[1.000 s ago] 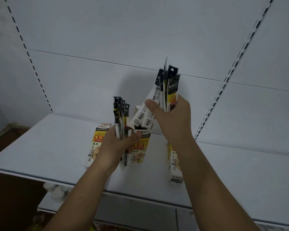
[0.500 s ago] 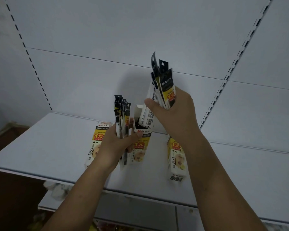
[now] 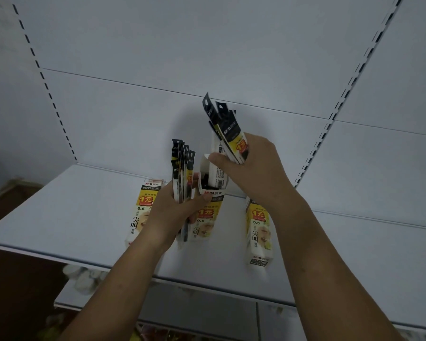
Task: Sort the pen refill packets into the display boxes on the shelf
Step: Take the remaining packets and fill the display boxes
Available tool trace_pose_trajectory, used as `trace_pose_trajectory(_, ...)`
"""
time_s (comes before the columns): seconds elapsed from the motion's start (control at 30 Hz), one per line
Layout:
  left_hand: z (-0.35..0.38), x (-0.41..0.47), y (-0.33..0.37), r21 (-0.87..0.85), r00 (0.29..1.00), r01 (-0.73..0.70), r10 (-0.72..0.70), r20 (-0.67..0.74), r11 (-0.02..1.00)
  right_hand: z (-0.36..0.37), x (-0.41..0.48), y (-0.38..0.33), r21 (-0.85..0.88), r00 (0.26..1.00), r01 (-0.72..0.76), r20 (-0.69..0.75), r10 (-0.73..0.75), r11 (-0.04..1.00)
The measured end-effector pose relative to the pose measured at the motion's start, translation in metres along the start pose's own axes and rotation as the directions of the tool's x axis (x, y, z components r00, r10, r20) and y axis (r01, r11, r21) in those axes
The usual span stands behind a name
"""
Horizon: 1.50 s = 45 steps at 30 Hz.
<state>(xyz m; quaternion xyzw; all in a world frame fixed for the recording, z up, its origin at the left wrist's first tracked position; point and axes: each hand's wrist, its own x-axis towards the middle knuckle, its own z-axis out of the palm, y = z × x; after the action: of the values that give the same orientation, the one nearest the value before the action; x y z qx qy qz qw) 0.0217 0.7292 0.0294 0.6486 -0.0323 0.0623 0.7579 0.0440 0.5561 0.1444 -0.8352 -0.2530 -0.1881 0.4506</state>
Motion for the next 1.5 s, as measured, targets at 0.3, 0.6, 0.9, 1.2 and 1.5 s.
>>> trace_pose_trajectory(0.3,0.001,-0.001,0.003,-0.032,1.000,0.014,-0.014,-0.001,0.999,-0.002,-0.006,0.001,0.151,1.000,0.000,-0.017,0.003,0.989)
trace_pose_trajectory(0.6,0.000,0.000,0.003,-0.017,1.000,0.016,-0.016,-0.001,1.000,0.008,-0.008,0.021,0.079,0.999,-0.041,-0.018,0.042,0.996)
trace_pose_trajectory(0.9,0.001,0.000,0.002,-0.008,1.000,0.013,-0.013,0.010,1.000,-0.004,0.000,0.012,0.068,0.998,-0.042,0.055,0.038,0.997)
trace_pose_trajectory(1.2,-0.003,0.003,-0.002,-0.002,1.000,0.002,-0.002,-0.005,1.000,0.009,-0.008,0.022,0.032,0.997,-0.066,0.031,0.065,0.997)
trace_pose_trajectory(1.5,-0.003,0.004,-0.002,0.002,1.000,0.003,-0.003,0.029,1.000,-0.012,0.011,-0.005,0.175,0.973,0.001,-0.228,0.040,0.985)
